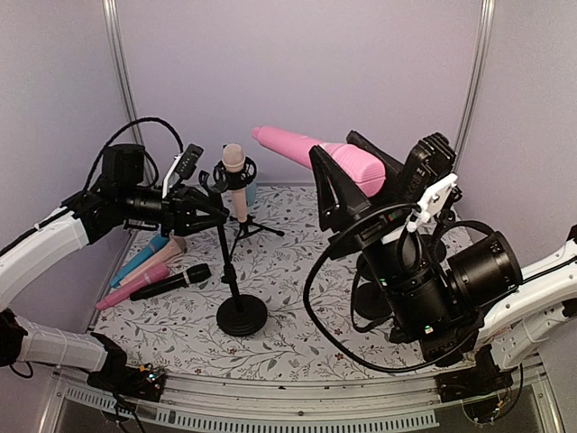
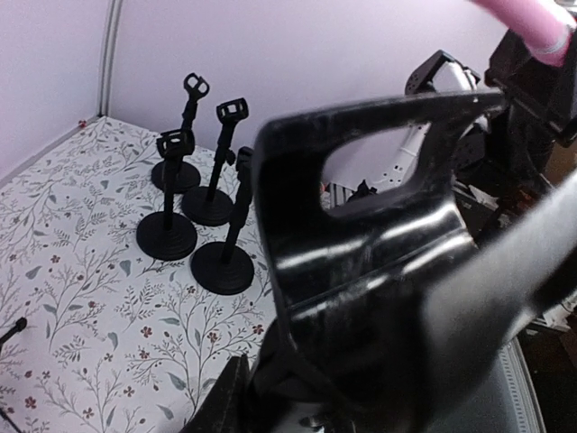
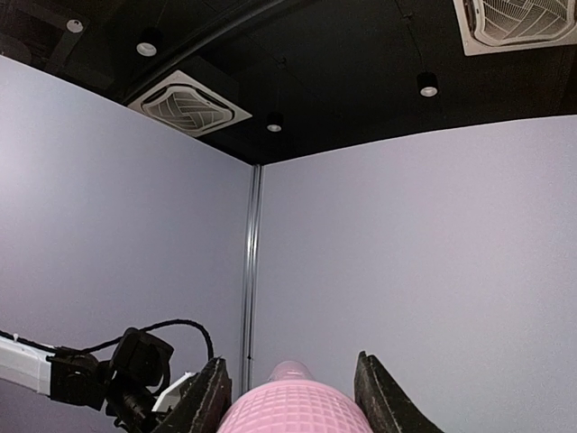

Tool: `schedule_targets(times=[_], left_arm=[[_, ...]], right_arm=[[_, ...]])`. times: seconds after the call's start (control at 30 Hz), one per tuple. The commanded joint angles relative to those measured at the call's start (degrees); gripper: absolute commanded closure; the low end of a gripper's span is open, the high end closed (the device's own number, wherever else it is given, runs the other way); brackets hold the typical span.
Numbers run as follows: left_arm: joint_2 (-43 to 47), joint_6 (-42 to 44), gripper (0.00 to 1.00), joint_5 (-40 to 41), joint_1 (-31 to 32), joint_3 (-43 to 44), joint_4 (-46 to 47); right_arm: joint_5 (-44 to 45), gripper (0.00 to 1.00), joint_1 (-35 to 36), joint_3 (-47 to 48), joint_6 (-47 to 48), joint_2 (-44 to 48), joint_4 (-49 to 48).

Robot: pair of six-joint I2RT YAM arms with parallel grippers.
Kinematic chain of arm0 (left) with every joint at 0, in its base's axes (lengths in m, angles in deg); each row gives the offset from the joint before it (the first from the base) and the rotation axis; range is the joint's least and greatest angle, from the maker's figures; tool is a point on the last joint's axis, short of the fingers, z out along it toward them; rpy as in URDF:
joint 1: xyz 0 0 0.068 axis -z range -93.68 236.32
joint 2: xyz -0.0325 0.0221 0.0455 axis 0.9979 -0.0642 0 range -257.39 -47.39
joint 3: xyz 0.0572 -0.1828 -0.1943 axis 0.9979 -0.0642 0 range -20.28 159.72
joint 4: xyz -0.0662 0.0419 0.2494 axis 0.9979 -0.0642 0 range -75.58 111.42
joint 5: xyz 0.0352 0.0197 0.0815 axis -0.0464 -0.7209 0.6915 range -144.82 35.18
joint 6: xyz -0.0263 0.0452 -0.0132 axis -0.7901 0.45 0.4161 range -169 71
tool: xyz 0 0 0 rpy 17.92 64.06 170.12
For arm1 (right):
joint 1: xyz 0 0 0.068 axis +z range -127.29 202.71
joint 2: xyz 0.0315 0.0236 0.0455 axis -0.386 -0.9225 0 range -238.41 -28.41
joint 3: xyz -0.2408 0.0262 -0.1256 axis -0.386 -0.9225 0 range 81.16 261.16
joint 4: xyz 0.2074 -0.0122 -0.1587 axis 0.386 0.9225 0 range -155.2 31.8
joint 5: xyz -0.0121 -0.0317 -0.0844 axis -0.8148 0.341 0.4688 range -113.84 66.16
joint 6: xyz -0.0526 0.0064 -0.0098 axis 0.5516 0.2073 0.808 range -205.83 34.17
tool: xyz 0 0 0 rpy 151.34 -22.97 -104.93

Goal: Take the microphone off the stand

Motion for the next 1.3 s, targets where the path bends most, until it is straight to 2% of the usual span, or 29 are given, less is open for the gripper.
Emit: schedule_targets(times=[0.0,0.13,0.27,0.4,0.57,0.63,0.7,0.73,0.9,1.03,1.13,1.27], left_arm=[[-1.5,7.3,0.74,-5.0,2.2,5.3,-1.5],[-2.8,14.7,0.75,-2.1,4.4,5.6,-4.0],[-4.2,21.0,0.82,2.3,6.0,4.7,-4.3],[-5.1,22.1,0.81,3.6,6.5,2.7,-1.7],[-4.3,24.5,0.55,2.8,6.6,2.6,-5.0],[-3.4,26.9,0.36,2.6,6.6,3.3,-8.9],[-2.1,29.3,0.10,3.2,6.5,3.9,-12.9],[-1.4,30.5,0.02,3.7,6.4,4.4,-14.8],[3.1,33.8,0.01,11.8,5.6,8.3,-22.7],[6.3,38.0,0.01,18.9,4.3,11.8,-27.8],[6.7,38.6,0.05,28.5,3.5,17.1,-30.1],[7.3,42.7,0.06,31.0,2.9,22.8,-33.7]], right_arm=[[3.9,1.00,-1.2,1.2,-2.2,-1.3,2.6],[4.0,1.00,-2.1,1.4,-5.2,-1.7,4.6],[4.4,1.00,-2.4,1.7,-5.7,-2.3,4.8],[4.9,1.00,-2.4,1.9,-6.0,-2.6,4.8],[5.4,1.00,-2.5,2.2,-6.2,-2.7,5.2],[5.2,1.00,-2.7,2.5,-6.6,-2.9,6.0],[4.8,1.00,-2.9,3.1,-7.7,-3.1,7.4],[4.6,1.00,-3.1,3.4,-8.1,-3.2,8.0],[2.5,1.00,-4.3,6.5,-13.7,-3.9,16.0],[-1.6,1.00,-6.1,10.4,-24.7,-3.8,26.7],[-6.1,1.00,-7.6,13.7,-33.4,-4.2,36.8],[-12.2,1.00,-9.1,17.3,-40.2,-5.7,43.4]])
